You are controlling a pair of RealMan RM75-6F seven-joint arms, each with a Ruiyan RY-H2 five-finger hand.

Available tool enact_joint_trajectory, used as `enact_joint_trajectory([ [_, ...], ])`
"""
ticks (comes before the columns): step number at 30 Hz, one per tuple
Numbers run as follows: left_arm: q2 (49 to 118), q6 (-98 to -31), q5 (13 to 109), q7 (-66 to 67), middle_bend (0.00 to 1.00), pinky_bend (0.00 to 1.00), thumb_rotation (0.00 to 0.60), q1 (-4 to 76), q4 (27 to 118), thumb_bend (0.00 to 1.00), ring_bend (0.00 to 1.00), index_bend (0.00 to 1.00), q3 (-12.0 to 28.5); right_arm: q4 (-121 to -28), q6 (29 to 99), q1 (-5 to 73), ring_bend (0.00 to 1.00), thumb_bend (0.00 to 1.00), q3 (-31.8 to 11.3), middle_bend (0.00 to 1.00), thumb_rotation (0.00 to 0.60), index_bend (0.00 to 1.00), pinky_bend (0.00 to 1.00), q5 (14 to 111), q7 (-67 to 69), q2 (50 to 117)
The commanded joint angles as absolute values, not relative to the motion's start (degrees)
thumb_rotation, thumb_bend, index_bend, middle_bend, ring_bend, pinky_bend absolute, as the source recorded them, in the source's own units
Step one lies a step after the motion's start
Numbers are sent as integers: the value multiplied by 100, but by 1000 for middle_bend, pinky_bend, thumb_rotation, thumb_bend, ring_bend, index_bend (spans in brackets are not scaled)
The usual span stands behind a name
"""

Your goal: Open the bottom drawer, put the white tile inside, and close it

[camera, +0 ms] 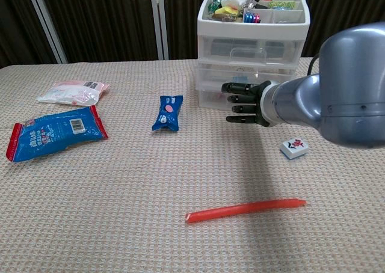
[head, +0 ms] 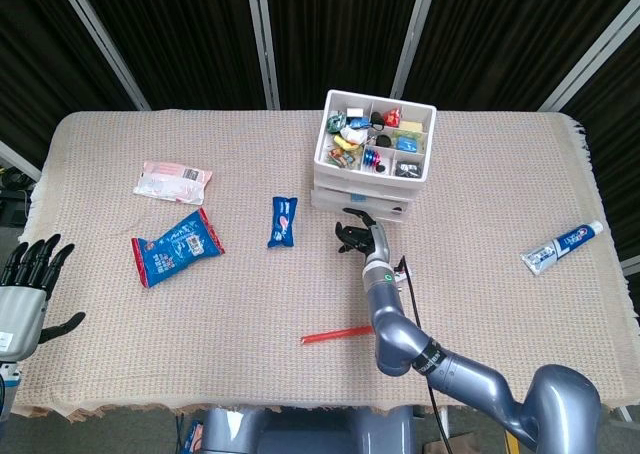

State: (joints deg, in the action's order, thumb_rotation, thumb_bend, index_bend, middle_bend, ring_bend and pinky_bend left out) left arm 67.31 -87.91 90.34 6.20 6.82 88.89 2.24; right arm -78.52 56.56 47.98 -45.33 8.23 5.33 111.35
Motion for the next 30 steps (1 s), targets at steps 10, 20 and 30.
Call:
enact_joint_trajectory([
  [10, 6748, -8818, 9038, 648, 0, 0, 600, 673, 8866, 136, 0, 74, 228, -8465, 5912, 4530, 776, 386, -4089, 810, 600, 234, 614, 901, 301, 10961],
  [20, 6768, -8860, 9055, 646, 0, 0, 600, 663, 8858, 137, 0, 74, 233, -9379, 6322, 4128, 772, 385, -3708, 808, 600, 226, 610, 1095, 146, 10631],
  [30, 6764, -8857, 9088, 641, 0, 0, 600, 666, 8862, 135, 0, 74, 216, -9985, 7100, 3939, 768, 384, -2695, 802, 600, 222, 610, 2901, -568, 10228],
])
